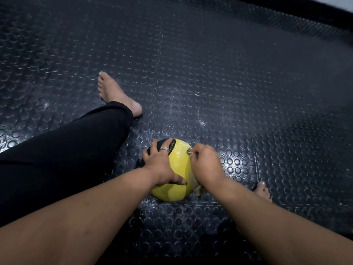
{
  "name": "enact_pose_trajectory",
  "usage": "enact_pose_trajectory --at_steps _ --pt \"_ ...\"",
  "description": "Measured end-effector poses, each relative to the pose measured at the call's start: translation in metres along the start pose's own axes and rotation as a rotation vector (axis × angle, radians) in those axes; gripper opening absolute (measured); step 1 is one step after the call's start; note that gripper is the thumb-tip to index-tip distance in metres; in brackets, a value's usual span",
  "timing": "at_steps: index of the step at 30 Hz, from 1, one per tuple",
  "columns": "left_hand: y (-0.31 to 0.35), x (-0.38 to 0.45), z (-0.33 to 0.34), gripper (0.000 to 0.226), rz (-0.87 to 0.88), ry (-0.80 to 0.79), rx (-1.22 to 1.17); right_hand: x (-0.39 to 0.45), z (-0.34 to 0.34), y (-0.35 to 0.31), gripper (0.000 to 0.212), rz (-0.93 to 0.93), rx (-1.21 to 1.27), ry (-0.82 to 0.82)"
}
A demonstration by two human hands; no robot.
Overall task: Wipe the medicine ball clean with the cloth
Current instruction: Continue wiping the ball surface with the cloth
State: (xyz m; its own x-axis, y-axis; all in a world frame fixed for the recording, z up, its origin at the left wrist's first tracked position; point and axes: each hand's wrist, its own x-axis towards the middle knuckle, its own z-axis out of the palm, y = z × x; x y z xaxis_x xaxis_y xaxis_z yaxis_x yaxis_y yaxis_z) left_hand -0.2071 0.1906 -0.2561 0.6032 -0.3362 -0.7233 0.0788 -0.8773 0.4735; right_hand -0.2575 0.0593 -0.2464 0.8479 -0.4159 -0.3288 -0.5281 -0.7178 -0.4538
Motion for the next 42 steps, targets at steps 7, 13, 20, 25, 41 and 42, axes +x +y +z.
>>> enact_pose_trajectory --at_steps 7,13,20,25,41,42 --pt "0.002 -0.004 0.003 0.138 0.019 0.005 0.029 0.001 -0.042 -0.007 0.009 -0.173 -0.099 -0.240" --pt "0.004 -0.001 0.005 0.131 0.021 -0.009 -0.019 -0.020 0.000 -0.017 0.015 -0.370 -0.167 -0.021" --pt "0.004 -0.002 0.011 0.144 0.053 -0.024 0.046 0.021 -0.003 -0.038 0.020 -0.269 -0.189 -0.098" --pt "0.005 0.005 0.001 0.142 0.043 -0.042 0.013 -0.016 -0.011 -0.013 0.015 -0.383 -0.111 -0.104" --pt "0.002 0.014 -0.001 0.144 0.068 -0.040 0.097 0.004 0.003 -0.015 0.020 -0.327 -0.120 -0.028" --pt "0.000 0.015 -0.001 0.144 0.069 -0.035 0.101 -0.006 0.003 -0.009 0.018 -0.351 -0.100 -0.017"
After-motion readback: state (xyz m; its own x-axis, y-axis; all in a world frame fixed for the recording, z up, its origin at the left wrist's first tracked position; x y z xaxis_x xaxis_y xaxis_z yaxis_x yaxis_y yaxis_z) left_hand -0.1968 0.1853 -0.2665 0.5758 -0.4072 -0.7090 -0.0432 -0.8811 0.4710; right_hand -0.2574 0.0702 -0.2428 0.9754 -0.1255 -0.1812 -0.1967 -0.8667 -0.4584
